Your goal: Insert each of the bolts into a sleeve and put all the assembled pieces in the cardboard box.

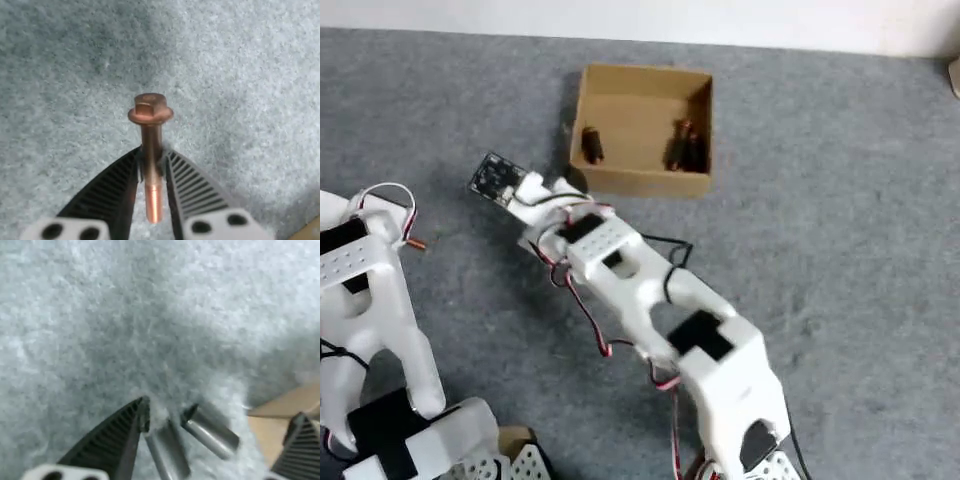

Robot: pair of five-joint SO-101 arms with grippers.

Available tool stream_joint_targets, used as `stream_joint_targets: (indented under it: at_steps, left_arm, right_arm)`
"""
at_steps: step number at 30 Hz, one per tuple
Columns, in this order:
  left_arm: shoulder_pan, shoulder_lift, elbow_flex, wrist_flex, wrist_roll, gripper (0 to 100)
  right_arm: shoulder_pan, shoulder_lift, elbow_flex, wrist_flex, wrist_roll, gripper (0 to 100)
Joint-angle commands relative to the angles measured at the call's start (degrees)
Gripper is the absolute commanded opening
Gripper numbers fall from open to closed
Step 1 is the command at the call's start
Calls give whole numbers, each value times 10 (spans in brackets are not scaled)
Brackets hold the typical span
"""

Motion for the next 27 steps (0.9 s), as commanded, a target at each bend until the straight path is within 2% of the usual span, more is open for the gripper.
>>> stream_joint_targets:
  at_steps: [1,6,11,16,21,23,26,27]
  left_arm:
    - [-1,-10,-35,3,-3,5]
    - [-3,-10,-35,2,-3,5]
    - [-2,-10,-33,2,-3,5]
    - [-1,-9,-33,2,-3,5]
    - [-1,-9,-33,3,-3,5]
    - [-1,-9,-32,3,-3,5]
    - [-1,-9,-32,4,-3,5]
    - [-1,-9,-32,4,-3,5]
  right_arm:
    - [2,36,-72,56,6,382]
    - [7,58,-109,137,2,382]
    - [14,58,-106,150,0,382]
    - [30,59,-110,205,-46,382]
    - [40,63,-108,225,-47,372]
    - [41,63,-107,225,-47,289]
    - [40,63,-106,223,-50,5]
    - [40,63,-107,223,-51,3]
